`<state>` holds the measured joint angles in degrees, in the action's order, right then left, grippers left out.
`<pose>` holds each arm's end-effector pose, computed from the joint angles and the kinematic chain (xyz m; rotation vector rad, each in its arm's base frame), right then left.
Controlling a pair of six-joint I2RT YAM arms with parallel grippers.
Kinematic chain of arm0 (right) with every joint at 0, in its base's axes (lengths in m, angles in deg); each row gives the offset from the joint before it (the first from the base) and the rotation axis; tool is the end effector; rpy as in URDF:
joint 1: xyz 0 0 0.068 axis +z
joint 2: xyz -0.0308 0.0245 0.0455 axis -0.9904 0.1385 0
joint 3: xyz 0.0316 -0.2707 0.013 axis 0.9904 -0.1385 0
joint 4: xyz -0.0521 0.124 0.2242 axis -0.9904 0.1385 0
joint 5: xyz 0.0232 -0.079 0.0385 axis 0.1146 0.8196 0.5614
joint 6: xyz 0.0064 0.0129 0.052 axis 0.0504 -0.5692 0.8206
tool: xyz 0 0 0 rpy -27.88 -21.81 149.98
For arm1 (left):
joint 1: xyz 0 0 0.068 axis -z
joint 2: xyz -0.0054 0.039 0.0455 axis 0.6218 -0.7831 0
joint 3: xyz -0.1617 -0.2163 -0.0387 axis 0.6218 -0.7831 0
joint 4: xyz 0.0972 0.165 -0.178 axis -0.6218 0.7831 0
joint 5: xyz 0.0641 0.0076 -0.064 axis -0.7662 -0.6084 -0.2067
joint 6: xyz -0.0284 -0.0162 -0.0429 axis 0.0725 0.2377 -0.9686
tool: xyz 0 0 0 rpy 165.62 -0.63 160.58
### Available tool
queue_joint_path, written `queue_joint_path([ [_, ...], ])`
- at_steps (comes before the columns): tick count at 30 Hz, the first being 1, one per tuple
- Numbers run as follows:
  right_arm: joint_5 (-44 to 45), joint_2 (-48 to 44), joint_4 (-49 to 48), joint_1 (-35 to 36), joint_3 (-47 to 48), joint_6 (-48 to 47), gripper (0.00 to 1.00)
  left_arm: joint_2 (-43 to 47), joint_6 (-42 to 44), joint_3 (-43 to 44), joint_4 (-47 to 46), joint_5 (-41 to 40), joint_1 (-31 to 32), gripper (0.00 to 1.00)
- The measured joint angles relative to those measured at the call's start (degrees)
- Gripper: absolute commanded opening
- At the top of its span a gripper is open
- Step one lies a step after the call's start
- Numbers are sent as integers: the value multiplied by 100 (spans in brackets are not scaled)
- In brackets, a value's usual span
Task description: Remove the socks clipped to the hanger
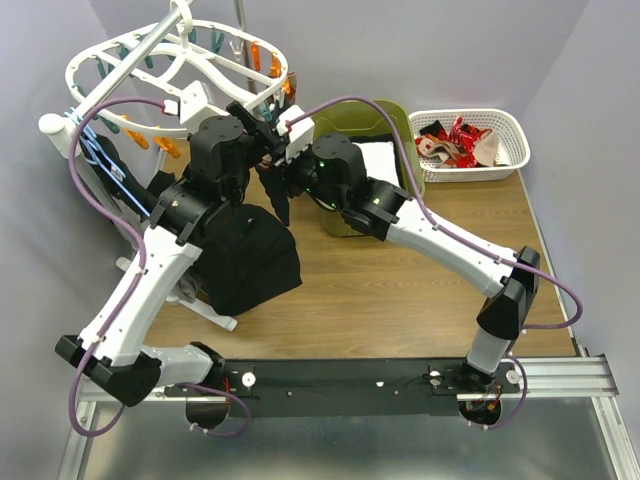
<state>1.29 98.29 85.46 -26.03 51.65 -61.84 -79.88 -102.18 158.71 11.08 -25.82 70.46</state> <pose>0.2401 0.3464 0.4273 -0.7374 1.5779 0.5733 0.2201 -0.1143 0.4861 -0.5946 1.6367 -0.4535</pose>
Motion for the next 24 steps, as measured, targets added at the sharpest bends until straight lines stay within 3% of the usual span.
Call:
queue_joint_path([
  [14,101,-149,-92,42,-304,-101,1,-343,-24,90,-127,-372,-2,74],
  [19,-210,-293,48,42,-243,-63,1,48,15,-503,-476,50,-157,76],
  [24,-1054,-289,444,-68,166,155,1,850,-225,-1270,-1029,1069,-868,76],
])
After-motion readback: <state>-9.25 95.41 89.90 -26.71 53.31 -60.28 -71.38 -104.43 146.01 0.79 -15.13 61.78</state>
